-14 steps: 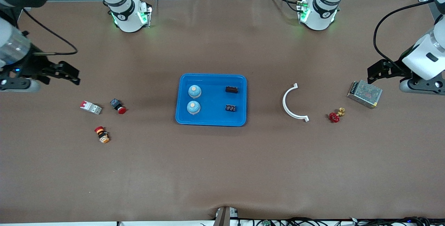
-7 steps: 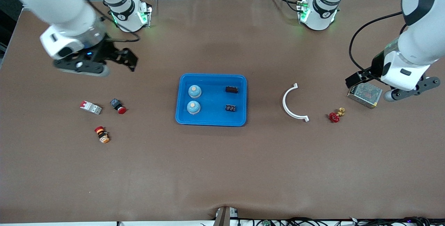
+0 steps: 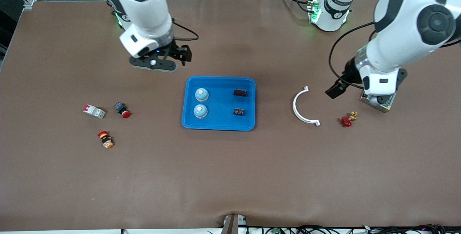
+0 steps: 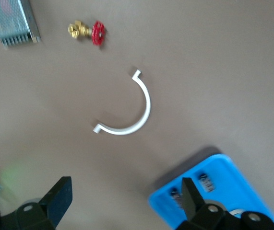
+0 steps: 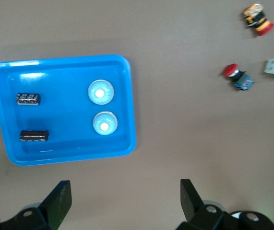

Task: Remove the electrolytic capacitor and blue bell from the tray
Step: 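Move the right gripper and the left gripper toward the blue tray, then grasp a blue bell with the right gripper while the left gripper grasps a capacitor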

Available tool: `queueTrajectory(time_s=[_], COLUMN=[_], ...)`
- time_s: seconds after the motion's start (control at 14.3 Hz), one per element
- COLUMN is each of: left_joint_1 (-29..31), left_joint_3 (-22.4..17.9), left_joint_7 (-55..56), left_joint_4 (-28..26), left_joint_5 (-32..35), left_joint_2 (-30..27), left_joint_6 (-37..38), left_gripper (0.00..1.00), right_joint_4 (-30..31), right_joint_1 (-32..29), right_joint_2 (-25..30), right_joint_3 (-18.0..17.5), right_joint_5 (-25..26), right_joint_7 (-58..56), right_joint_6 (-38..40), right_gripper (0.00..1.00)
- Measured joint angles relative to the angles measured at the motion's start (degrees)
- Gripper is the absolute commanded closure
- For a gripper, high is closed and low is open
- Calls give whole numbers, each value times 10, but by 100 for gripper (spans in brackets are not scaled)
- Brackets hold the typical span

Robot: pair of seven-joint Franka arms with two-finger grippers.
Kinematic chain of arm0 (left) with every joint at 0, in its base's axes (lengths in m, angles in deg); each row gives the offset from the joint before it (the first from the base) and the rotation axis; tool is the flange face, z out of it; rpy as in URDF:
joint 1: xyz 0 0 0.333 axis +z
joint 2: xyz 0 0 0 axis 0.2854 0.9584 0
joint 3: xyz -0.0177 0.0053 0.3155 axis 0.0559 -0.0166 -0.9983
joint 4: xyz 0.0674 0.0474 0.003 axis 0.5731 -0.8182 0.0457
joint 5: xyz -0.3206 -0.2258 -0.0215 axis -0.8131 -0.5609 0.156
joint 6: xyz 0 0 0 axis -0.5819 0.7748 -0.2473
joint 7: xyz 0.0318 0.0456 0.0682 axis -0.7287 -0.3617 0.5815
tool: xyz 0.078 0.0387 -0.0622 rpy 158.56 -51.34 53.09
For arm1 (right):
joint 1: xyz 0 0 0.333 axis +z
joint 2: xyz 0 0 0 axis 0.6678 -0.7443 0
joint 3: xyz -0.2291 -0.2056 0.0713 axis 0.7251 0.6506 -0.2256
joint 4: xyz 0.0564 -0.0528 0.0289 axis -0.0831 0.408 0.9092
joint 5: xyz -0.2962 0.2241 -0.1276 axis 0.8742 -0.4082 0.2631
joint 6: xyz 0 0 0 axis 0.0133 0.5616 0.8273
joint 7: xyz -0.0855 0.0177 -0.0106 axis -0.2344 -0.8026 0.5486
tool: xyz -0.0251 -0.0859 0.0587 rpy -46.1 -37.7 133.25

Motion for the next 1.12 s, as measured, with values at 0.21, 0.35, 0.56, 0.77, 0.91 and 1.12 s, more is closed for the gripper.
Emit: queueTrajectory(time_s=[0.21,0.35,0.56,0.77,0.91,1.12], left_joint_1=[-8,-31,-66,-98,-120,-150], left_joint_3=[39,44,45,45,45,45], left_joint_7=[152,233,321,381,419,476], left_joint_4=[-12,-14,-14,-14,-13,8], left_joint_5=[0,0,0,3,13,42], left_joint_2=[22,47,82,112,133,180], left_joint_6=[-47,-72,-113,-154,-180,-201], left_gripper=[0,0,0,0,0,0], right_joint_4=[25,62,105,115,117,119], right_joint_1=[27,44,52,54,56,57], right_joint_2=[-22,-30,-46,-78,-103,-139], right_joint_3=[0,0,0,0,0,1], right_joint_5=[-1,-1,-1,-1,-1,-1], right_joint_7=[36,50,53,53,53,51], right_joint_6=[-68,-129,-189,-221,-247,-287], right_gripper=[0,0,0,0,0,0])
